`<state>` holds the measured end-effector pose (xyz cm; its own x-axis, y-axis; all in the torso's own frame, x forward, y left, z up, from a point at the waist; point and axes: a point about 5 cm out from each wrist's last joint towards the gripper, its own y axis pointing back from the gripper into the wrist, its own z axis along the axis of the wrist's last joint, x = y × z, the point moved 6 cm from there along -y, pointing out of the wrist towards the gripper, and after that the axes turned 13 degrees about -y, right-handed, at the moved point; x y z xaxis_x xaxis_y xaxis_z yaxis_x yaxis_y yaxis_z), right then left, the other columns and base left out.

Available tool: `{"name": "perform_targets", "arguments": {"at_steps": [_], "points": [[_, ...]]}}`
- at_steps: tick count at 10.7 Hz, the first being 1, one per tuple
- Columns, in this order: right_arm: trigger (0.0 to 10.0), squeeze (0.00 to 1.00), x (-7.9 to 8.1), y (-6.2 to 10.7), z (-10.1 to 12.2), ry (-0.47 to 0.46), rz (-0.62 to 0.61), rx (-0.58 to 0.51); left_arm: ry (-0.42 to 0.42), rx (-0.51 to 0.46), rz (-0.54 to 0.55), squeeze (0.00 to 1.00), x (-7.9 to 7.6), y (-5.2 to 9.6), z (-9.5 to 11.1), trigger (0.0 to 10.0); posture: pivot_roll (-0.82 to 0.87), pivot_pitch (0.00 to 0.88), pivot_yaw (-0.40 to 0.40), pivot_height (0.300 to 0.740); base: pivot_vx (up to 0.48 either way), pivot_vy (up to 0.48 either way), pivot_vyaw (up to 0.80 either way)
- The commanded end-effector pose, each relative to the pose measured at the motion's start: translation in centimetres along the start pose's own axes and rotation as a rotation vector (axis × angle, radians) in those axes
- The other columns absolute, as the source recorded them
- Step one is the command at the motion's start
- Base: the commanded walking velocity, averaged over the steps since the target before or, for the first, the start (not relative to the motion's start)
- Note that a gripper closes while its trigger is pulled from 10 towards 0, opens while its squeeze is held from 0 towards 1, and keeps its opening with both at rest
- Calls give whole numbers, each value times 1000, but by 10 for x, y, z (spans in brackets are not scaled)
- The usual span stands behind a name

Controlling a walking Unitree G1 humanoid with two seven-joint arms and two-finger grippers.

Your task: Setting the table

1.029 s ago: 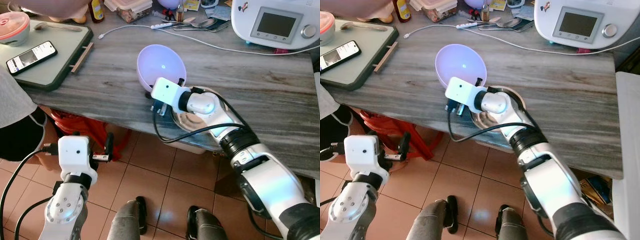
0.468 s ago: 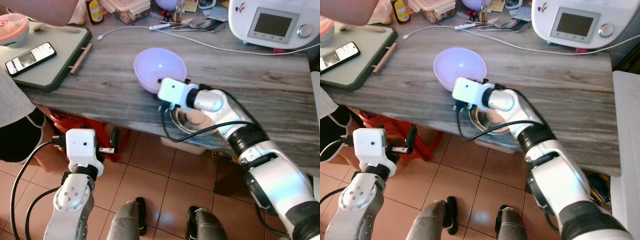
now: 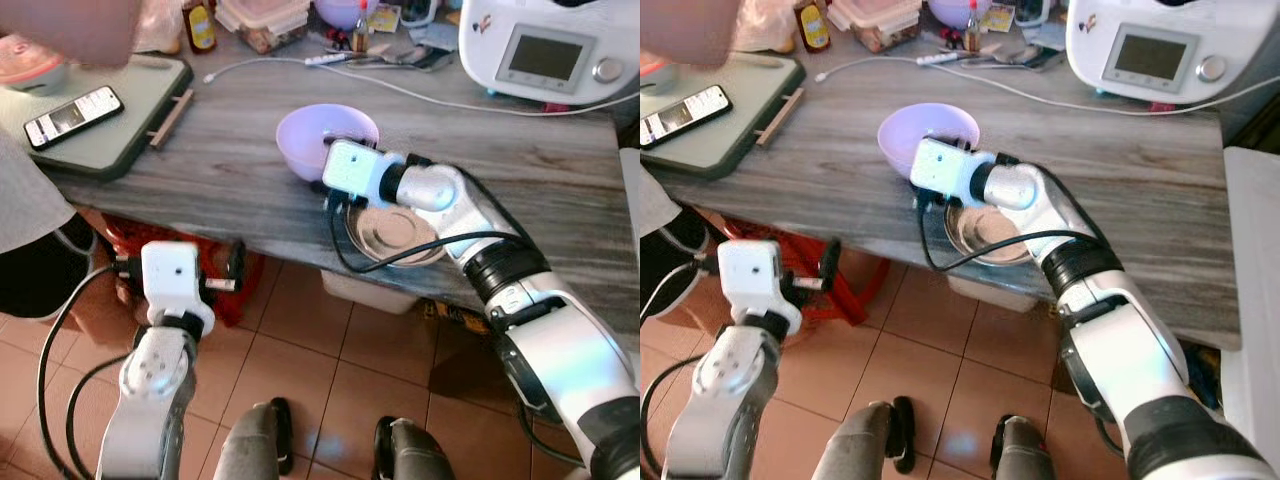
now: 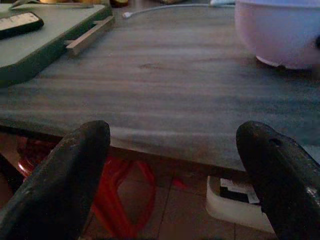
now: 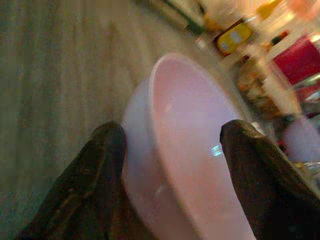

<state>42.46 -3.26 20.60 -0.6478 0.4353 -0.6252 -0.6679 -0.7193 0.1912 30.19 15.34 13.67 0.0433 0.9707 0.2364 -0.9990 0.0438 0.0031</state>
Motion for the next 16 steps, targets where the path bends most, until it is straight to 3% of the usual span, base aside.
{"name": "perform_targets", "arguments": {"at_steps": [1, 3, 6, 8, 10, 13, 16], "points": [[10000, 1000, 1, 2, 5, -23, -1, -29, -7, 7, 1, 0, 3, 2, -4, 10000, 71, 96, 63, 740, 0, 0, 0], [10000, 1000, 17, 11, -3, -67, 7, -41, -6, 1, -3, 0, 1, 1, -6, 10000, 69, 89, 60, 740, 0, 0, 0], [10000, 1000, 3, 36, 8, -178, -289, -152, -4, -14, -3, 0, 2, -3, -5, 10000, 52, 81, 63, 740, 0, 0, 0], [10000, 1000, -8, 60, -12, -319, -526, -114, 3, -22, 6, 0, 4, -5, -3, 10000, 48, 84, 68, 740, 0, 0, 0], [10000, 1000, 1, 69, -42, -515, -632, -9, 3, -27, -7, 0, 3, -4, -2, 10000, 55, 98, 75, 740, 0, 0, 0], [10000, 1000, 16, 70, -67, -657, -647, 104, 7, -22, -10, 0, 3, -1, -2, 10000, 62, 115, 72, 740, 0, 0, 0], [10000, 1000, 30, 66, -75, -791, -621, 167, 5, -23, -18, 0, 4, 0, -1, 10000, 68, 129, 72, 740, 0, 0, 0]]}}
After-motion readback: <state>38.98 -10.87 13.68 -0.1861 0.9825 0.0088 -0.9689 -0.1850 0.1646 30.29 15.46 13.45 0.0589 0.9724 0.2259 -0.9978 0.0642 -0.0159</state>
